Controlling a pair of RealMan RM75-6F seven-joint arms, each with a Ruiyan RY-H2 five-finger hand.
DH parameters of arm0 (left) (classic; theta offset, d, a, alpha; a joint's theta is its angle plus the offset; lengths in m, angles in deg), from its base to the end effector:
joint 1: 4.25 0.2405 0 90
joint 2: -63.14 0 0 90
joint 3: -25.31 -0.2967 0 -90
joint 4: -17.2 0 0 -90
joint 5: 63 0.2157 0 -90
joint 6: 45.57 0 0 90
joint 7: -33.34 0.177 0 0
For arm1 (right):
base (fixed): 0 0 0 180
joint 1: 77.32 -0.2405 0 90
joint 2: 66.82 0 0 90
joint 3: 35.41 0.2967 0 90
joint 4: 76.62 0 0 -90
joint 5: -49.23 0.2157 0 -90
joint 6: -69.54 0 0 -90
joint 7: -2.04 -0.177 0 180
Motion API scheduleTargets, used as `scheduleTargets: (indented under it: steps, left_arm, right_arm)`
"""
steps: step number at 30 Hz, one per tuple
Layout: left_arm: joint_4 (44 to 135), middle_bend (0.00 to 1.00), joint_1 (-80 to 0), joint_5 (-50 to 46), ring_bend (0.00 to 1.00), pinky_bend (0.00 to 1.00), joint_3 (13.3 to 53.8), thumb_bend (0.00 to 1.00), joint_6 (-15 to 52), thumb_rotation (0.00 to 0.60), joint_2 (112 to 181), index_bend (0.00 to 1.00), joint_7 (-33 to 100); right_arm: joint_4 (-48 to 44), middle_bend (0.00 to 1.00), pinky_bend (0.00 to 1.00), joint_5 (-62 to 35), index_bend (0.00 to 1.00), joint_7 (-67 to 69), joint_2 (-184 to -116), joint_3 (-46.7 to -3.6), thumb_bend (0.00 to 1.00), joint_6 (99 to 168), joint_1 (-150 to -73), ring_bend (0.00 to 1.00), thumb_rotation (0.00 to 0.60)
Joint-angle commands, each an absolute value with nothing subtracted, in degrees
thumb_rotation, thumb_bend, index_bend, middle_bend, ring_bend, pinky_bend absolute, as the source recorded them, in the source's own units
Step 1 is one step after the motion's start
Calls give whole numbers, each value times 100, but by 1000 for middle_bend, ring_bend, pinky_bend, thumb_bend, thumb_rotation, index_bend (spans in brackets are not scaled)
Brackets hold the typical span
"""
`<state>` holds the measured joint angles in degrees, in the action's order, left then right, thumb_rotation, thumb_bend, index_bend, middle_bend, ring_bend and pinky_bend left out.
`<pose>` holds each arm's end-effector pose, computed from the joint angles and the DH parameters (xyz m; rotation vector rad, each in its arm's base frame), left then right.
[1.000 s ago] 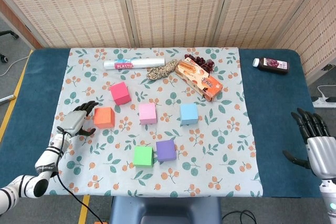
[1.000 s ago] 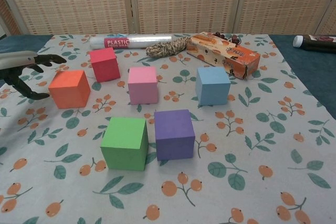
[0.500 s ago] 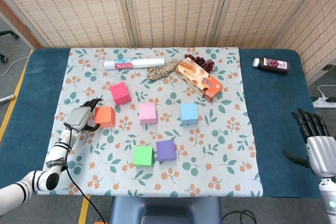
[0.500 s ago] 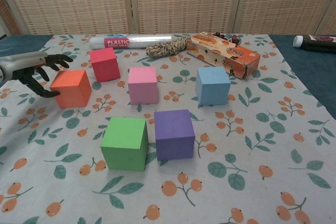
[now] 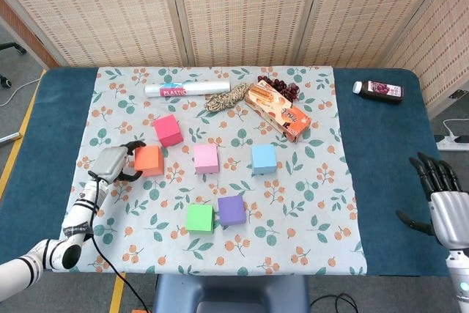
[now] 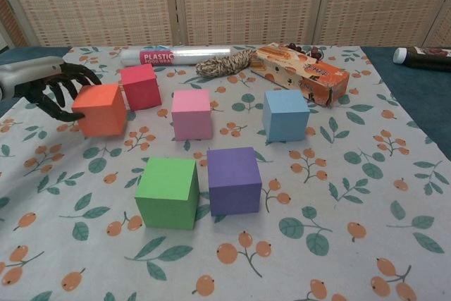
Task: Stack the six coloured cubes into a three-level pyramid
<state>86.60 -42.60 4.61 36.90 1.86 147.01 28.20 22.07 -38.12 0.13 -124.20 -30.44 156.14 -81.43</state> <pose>-0.2717 0.4415 0.0250 -1.6431 -1.1710 -0.8998 -0.3255 -0.2192 0.2106 1.3630 -0.8713 0.9772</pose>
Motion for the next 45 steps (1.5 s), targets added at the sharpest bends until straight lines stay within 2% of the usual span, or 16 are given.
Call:
scheduleTargets:
  steps: [1, 8, 22, 45]
  left_arm:
    - [8793, 316, -4303, 550, 335, 420, 3713, 324, 223, 600, 14648, 242, 2763]
    - [8878, 326, -4441, 560, 345, 422, 3707, 324, 127, 600, 14776, 244, 2801]
    - [8470, 328, -4798, 269, 346, 419, 3866, 324, -20, 600, 15288, 242, 3055]
    - [8094, 330, -5009, 256, 346, 405, 3847, 324, -54, 600, 15595, 244, 3206]
  right_arm:
    - [2202, 0, 0, -3817, 0, 2, -12429, -3053, 0, 15623, -8134, 0, 600]
    - [2192, 0, 0, -3795, 0, -15, -12414, -3070, 0, 15700, -8070, 0, 600]
    - [2165, 0, 0, -3768, 0, -65, -12413, -3091, 0, 15771, -7993, 0, 600]
    - [2096, 0, 0, -3723, 0, -141, -12446, -3095, 0, 15853, -7898, 0, 600]
